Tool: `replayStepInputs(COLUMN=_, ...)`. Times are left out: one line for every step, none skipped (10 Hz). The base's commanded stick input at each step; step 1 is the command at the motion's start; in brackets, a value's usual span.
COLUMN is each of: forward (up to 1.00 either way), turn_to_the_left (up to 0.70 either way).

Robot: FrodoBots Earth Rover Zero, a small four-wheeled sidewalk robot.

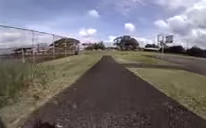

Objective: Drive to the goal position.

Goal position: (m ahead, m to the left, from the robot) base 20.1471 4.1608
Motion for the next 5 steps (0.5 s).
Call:
replayStepInputs(forward=0.85, turn_to_the_left=0.0)
replayStepInputs(forward=0.85, turn_to_the_left=0.0)
replayStepInputs(forward=0.85, turn_to_the_left=0.0)
replayStepInputs(forward=0.85, turn_to_the_left=0.0)
replayStepInputs(forward=0.85, turn_to_the_left=0.0)
